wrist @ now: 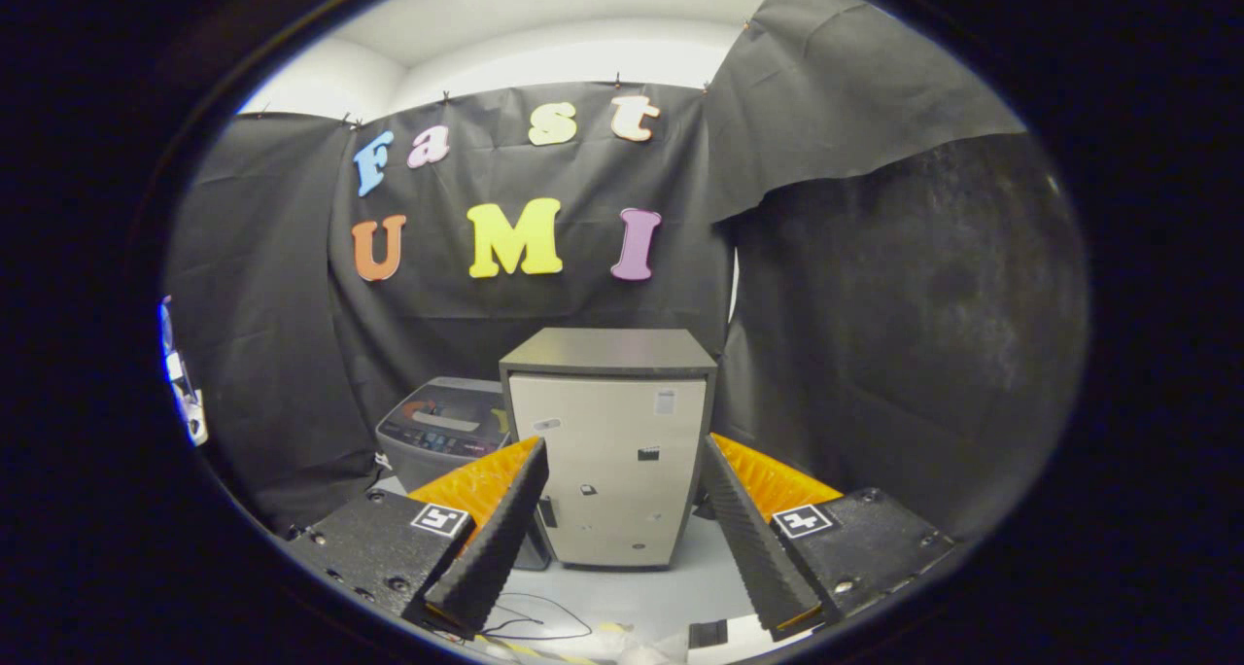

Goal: Put the clothes into the washing machine and then close the washing machine lid.

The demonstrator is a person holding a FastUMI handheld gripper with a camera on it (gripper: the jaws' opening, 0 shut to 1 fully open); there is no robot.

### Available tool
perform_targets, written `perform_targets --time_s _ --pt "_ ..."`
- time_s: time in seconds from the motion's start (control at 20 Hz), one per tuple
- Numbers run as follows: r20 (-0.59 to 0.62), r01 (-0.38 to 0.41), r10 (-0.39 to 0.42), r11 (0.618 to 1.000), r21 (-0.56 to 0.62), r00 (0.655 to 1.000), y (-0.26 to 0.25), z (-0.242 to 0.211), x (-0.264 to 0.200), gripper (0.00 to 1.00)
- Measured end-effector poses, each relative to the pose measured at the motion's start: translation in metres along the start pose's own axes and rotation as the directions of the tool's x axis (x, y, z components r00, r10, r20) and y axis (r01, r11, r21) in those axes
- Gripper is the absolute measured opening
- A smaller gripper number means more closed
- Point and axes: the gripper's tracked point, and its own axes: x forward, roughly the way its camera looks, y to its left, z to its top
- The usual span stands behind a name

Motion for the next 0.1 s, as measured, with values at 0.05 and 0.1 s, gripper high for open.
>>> perform_targets --time_s 0.05,0.1 --pt "0.000 0.001 -0.001 1.000 -0.003 1.000 -0.0007 0.0009 0.0001 0.98" --pt "0.003 0.003 -0.003 1.000 -0.005 1.000 -0.0011 0.0027 -0.0012 0.99"
